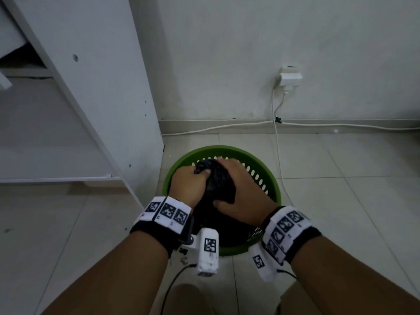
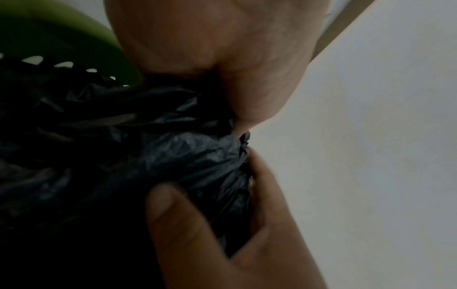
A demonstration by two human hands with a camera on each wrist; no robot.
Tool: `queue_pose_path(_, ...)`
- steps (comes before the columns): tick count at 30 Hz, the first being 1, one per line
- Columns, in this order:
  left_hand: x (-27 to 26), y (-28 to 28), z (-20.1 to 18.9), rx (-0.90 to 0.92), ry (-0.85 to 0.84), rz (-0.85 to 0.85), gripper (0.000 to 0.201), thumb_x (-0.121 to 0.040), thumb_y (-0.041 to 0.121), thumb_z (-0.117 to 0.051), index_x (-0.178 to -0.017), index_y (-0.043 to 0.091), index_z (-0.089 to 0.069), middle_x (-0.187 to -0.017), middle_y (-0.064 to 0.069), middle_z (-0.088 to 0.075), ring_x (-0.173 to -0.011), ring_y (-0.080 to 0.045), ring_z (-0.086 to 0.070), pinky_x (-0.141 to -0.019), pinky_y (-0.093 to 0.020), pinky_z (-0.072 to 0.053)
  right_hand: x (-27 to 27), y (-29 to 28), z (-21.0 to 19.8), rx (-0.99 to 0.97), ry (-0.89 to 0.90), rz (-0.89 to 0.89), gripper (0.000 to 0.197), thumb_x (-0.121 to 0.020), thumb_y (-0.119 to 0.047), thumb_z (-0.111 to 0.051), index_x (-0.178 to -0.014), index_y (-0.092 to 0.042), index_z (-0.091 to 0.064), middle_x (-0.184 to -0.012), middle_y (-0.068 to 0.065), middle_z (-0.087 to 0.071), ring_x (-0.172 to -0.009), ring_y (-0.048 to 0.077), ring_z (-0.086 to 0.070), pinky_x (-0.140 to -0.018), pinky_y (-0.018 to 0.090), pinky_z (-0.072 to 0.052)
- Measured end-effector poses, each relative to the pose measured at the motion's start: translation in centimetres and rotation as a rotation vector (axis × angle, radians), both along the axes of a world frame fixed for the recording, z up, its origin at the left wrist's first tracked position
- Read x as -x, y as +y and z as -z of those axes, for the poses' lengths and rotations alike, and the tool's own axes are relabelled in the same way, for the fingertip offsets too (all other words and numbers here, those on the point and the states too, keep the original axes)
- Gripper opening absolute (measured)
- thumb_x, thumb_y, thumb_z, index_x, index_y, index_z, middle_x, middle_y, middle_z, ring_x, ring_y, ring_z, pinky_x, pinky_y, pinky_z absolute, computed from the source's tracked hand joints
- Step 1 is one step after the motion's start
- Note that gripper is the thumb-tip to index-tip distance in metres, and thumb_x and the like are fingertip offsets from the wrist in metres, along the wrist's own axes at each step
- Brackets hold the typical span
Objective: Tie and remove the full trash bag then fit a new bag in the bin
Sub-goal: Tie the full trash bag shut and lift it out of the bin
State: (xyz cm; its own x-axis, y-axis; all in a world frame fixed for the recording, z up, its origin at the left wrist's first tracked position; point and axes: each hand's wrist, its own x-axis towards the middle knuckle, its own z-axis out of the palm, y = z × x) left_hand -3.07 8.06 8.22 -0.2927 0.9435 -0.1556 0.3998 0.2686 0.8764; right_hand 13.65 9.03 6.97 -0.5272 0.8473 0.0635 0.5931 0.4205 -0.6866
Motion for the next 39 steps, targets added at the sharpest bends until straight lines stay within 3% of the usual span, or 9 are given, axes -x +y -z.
queue_pose_path(4, -0.2, -0.3, 0.1, 0.005, 0.029, -0.015, 0.025, -0.089, 0.035, -0.069, -0.082, 0.010, -0.067, -0.076, 0.001, -0.067, -0.073, -0.020, -0.065, -0.064, -0.030, -0.046, -0.6, 0.2, 1.2, -0.121, -0.215, 0.066, 0.056, -0.092, -0.028, -0.057, -0.145, -0.031, -0.039, -0.138, -0.002, -0.055, -0.120, 0.018, -0.056, -0.099, 0.037, -0.049)
queue_pose_path(10, -0.2, -3.2, 1.3, -0.059, 0.264, 0.129, 0.038, -0.094, 0.056, -0.053, -0.089, 0.023, -0.071, -0.087, 0.009, -0.071, -0.083, -0.011, -0.066, -0.083, -0.035, -0.055, -0.3, 0.7, 2.2, 0.091, -0.006, 0.208, 0.015, -0.096, -0.022, -0.054, -0.098, -0.013, -0.066, -0.091, 0.001, -0.069, -0.082, 0.018, -0.062, -0.072, 0.027, -0.046)
queue_pose_path(14, -1.2, -3.8, 1.5, 0.024, -0.129, 0.138, 0.074, -0.088, 0.072, -0.040, -0.073, 0.004, -0.065, -0.080, -0.013, -0.072, -0.080, -0.027, -0.069, -0.088, -0.054, -0.054, 1.1, 0.7, 2.9, 0.437, 0.234, 0.352, 0.025, -0.091, -0.024, -0.050, -0.085, -0.012, -0.071, -0.084, 0.012, -0.073, -0.081, 0.032, -0.069, -0.081, 0.049, -0.057)
queue_pose_path(16, -1.4, -3.4, 0.7, 0.091, -0.282, 0.094, 0.068, -0.088, 0.075, -0.038, -0.072, 0.018, -0.072, -0.089, -0.009, -0.075, -0.090, -0.025, -0.071, -0.096, -0.051, -0.053, 2.0, 0.8, 3.3, 0.597, 0.377, 0.356, 0.023, -0.085, -0.028, -0.053, -0.098, -0.020, -0.070, -0.091, 0.010, -0.075, -0.088, 0.033, -0.071, -0.086, 0.052, -0.057)
queue_pose_path(22, -0.7, -2.4, -1.4, 0.184, -0.178, 0.247, 0.081, -0.093, 0.075, -0.027, -0.125, 0.014, -0.069, -0.128, -0.006, -0.068, -0.114, -0.018, -0.060, -0.111, -0.040, -0.040, 2.7, 1.5, 3.9, 0.417, 0.319, 0.133, 0.075, -0.069, -0.017, -0.082, -0.132, -0.015, -0.040, -0.107, -0.003, -0.068, -0.098, 0.009, -0.067, -0.084, 0.030, -0.055)
queue_pose_path(26, -0.3, -2.0, -2.3, 0.058, 0.106, 0.377, 0.087, -0.076, 0.091, -0.023, -0.072, 0.020, -0.073, -0.085, -0.007, -0.071, -0.081, -0.019, -0.066, -0.083, -0.036, -0.051, 3.1, 1.6, 3.4, 0.337, 0.144, 0.082, 0.057, -0.076, -0.023, -0.080, -0.121, -0.011, -0.048, -0.096, -0.016, -0.061, -0.085, -0.011, -0.060, -0.075, 0.017, -0.046)
queue_pose_path(29, -0.4, -1.8, -2.1, -0.008, 0.230, 0.450, 0.071, -0.086, 0.080, -0.030, -0.047, 0.025, -0.053, -0.071, 0.000, -0.049, -0.064, -0.013, -0.053, -0.069, -0.031, -0.042, 3.2, 1.5, 1.8, 0.241, -0.015, 0.183, 0.028, -0.093, -0.017, -0.061, -0.119, -0.009, -0.056, -0.103, -0.007, -0.061, -0.080, -0.004, -0.054, -0.070, 0.014, -0.041)
queue_pose_path(33, 0.5, -2.3, -1.1, -0.199, 0.403, 0.337, 0.059, -0.094, 0.064, -0.036, -0.076, 0.017, -0.067, -0.084, 0.002, -0.056, -0.077, -0.014, -0.055, -0.073, -0.031, -0.047, 3.7, 2.0, 1.5, 0.210, -0.173, 0.195, 0.018, -0.099, -0.026, -0.048, -0.097, -0.015, -0.062, -0.087, -0.003, -0.064, -0.087, 0.020, -0.061, -0.069, 0.023, -0.042)
queue_pose_path(39, 4.4, -6.7, 1.8, 0.012, 0.440, -0.033, 0.070, -0.083, 0.076, -0.049, -0.126, 0.020, -0.052, -0.121, -0.004, -0.050, -0.118, -0.023, -0.047, -0.093, -0.035, -0.043, 3.2, 1.6, 2.9, 0.391, 0.200, 0.380, 0.035, -0.092, -0.034, -0.062, -0.123, -0.017, -0.063, -0.111, -0.004, -0.068, -0.102, 0.015, -0.062, -0.097, 0.032, -0.047)
